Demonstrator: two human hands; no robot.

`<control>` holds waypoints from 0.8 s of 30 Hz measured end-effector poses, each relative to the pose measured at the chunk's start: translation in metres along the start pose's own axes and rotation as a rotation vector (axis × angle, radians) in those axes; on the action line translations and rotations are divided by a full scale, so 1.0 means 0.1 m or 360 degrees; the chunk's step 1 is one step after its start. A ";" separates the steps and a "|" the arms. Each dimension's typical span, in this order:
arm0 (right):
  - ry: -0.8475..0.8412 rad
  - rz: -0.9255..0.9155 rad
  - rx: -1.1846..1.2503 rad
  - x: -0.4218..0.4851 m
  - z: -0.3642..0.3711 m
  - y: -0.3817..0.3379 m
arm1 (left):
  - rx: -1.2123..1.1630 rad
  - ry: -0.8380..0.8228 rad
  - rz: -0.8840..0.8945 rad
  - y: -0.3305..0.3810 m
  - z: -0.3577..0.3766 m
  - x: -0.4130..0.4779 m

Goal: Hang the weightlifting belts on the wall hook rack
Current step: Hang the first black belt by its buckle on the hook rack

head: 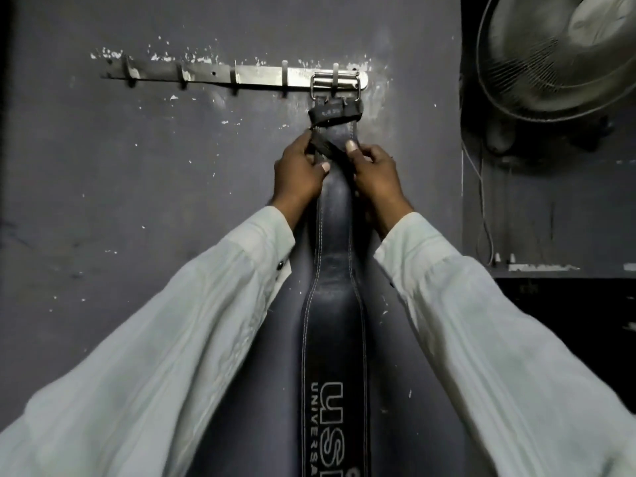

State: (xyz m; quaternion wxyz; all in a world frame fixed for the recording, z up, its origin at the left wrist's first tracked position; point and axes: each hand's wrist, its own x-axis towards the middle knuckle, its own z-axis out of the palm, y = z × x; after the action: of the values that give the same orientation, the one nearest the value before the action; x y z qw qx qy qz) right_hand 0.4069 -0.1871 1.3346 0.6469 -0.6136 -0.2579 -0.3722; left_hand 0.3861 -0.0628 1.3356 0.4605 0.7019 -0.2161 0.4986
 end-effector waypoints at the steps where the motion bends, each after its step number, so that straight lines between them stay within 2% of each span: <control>1: -0.0025 0.0026 0.0035 -0.12 -0.01 0.08 | -0.0031 -0.0051 -0.0041 -0.07 0.01 -0.15; 7: -0.0221 0.0440 0.0032 -1.00 -0.15 0.61 | -0.0097 -0.0267 -0.0318 -0.53 -0.02 -1.02; 11: -0.0039 0.0219 -0.0554 -1.18 -0.17 0.75 | 0.0052 -0.0152 -0.0402 -0.51 0.04 -1.28; 12: 0.0012 0.0180 -0.0599 -1.20 -0.16 0.71 | 0.0079 -0.0127 -0.0409 -0.47 0.04 -1.27; 15: -0.0061 0.0219 -0.0489 -1.29 -0.21 0.79 | -0.0015 -0.0307 -0.0455 -0.53 0.02 -1.38; 17: -0.0260 0.0325 -0.0417 -1.44 -0.32 0.97 | -0.0163 -0.0490 -0.0450 -0.68 -0.01 -1.59; 19: -0.0428 0.0477 -0.0250 -1.64 -0.44 1.09 | -0.0166 -0.0543 -0.0437 -0.78 -0.02 -1.79; 21: -0.0472 0.0552 -0.0132 -1.76 -0.50 1.18 | -0.0071 -0.0472 -0.0447 -0.78 0.00 -1.92; 24: -0.0316 0.0397 -0.0374 -1.79 -0.48 1.22 | 0.0014 -0.0253 -0.0405 -0.70 0.06 -1.96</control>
State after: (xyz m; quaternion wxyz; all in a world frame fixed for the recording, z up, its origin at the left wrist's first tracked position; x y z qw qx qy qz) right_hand 0.3926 -0.2082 1.1140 0.5833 -0.7458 -0.1973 -0.2543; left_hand 0.3621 -0.0652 1.1288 0.4984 0.7628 -0.1589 0.3801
